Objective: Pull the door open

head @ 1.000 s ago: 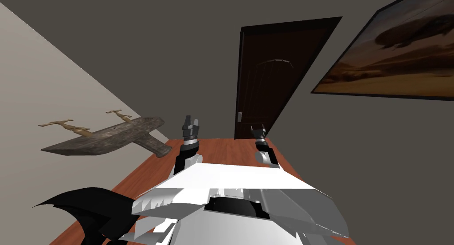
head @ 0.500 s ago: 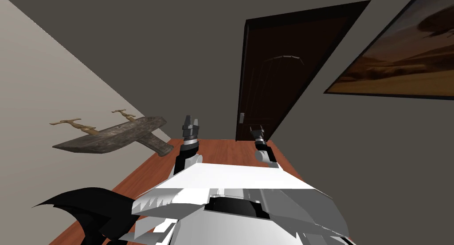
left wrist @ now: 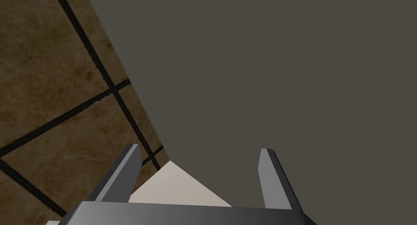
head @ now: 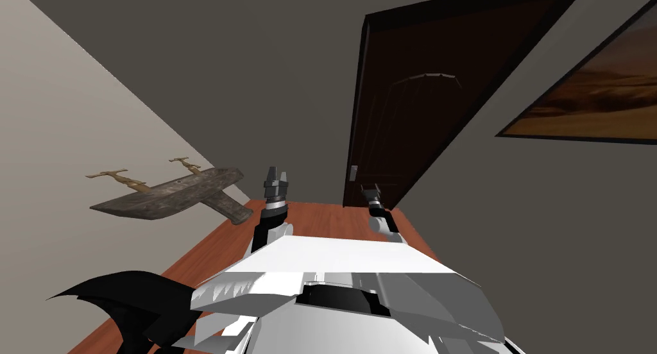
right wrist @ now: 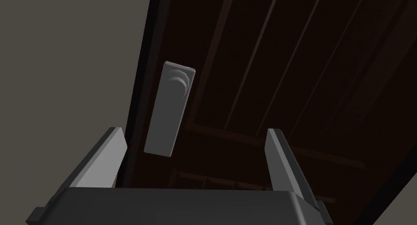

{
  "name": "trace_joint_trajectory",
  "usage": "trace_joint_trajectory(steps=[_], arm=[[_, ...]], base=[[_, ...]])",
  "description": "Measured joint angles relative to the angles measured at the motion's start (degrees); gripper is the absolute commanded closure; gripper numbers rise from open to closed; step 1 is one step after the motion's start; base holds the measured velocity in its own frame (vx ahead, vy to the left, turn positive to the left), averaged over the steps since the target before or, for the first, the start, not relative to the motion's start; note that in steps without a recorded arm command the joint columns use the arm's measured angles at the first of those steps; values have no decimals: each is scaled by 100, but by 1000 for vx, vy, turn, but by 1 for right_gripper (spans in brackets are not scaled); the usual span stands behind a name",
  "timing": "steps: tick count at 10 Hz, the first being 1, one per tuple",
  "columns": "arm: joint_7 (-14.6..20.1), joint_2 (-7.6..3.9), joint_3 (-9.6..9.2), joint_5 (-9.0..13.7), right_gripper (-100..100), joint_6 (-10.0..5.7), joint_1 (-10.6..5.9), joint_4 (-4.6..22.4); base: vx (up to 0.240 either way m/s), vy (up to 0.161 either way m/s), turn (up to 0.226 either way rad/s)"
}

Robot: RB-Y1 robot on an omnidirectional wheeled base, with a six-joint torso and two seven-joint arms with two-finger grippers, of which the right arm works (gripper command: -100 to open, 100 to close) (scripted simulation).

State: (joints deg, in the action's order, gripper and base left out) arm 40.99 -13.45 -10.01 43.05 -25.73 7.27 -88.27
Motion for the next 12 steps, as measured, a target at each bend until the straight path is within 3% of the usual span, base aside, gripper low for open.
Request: trace_joint_trajectory(steps=[11,12], arm=[[1268,-354,-201,1157,-100,220,-598,1258],[1294,-357,-203,1169,-100,225,-603,1269]], base=[[127,-26,78],[139,1,211]])
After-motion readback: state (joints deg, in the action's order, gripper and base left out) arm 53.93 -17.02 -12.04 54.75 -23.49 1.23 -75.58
